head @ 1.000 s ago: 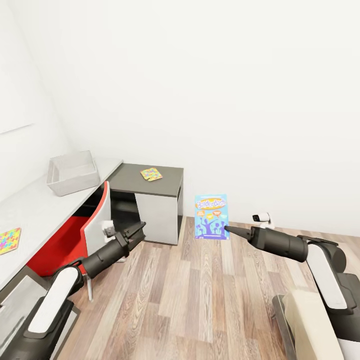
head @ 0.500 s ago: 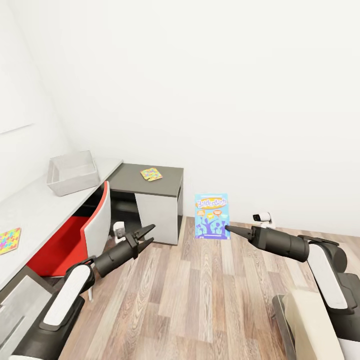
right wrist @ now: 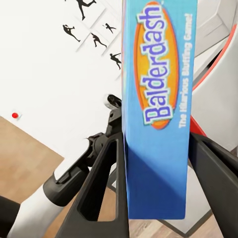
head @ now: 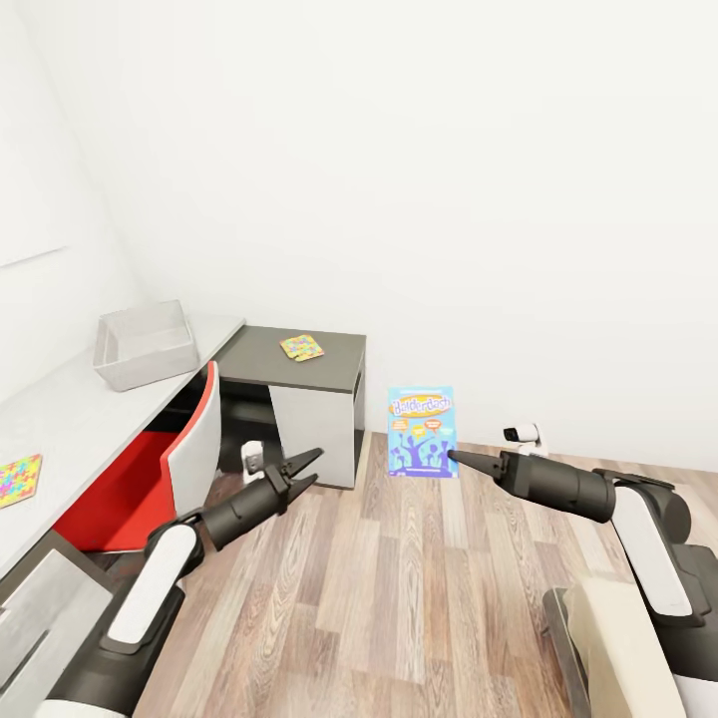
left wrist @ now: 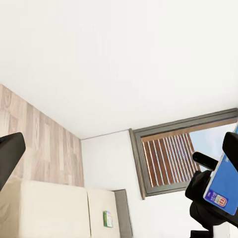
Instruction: Put all the toys in the child's room - the three board games (two on the bed and one on the table), the two jigsaw puzzles on the table, and the tennis ball on the table - inside the toy box on the table in the child's room.
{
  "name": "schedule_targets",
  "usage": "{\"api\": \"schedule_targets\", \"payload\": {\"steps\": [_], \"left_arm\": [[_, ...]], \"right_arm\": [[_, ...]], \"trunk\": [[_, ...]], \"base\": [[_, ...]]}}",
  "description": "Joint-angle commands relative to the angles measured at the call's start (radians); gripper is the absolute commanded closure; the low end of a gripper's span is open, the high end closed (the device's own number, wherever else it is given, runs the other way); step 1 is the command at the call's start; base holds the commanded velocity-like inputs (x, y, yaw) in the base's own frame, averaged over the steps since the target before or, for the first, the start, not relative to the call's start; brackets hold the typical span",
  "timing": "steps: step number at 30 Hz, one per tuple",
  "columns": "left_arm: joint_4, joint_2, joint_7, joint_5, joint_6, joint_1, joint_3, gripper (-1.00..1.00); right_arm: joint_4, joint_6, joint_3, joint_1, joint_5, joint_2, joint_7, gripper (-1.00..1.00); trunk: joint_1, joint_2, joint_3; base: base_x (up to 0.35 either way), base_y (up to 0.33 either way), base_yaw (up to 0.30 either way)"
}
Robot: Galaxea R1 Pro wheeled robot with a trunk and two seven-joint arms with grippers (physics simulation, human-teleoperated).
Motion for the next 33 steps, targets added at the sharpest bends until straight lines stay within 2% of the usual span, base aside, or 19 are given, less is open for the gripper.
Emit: {"api": "schedule_targets", "payload": {"steps": [1,17,20,27,33], "left_arm": [[0.0,-0.003,-0.002,-0.004,0.003,-0.002,-0.001,-1.0],[-0.031,-0.015,-0.06,-0.031,0.003,-0.003,-0.006,-1.0],[-0.042,-0.015,-0.067,-0.044,0.003,-0.003,-0.016,-1.0],[-0.058,-0.018,-0.078,-0.091,0.002,-0.009,-0.082,-1.0],[-0.062,-0.021,-0.081,-0.102,0.001,-0.019,-0.104,-1.0]], "right_arm": [[0.0,0.003,0.0,-0.001,0.003,0.0,0.006,1.0],[0.0,0.003,0.007,-0.001,0.005,0.001,0.005,1.0],[0.0,0.003,0.016,-0.001,0.005,0.002,0.005,1.0],[0.0,0.003,0.043,-0.003,0.006,0.002,0.001,1.0],[0.001,0.003,0.05,-0.004,0.007,0.003,0.0,1.0]], "trunk": [[0.001,-0.002,-0.002],[0.001,-0.002,-0.002],[0.001,-0.002,-0.002],[0.001,-0.002,-0.002],[0.001,-0.002,-0.002]], "base": [[0.0,0.0,0.0],[0.0,0.0,0.0],[0.0,0.0,0.0],[0.0,0.0,0.0],[0.0,0.0,0.0]]}}
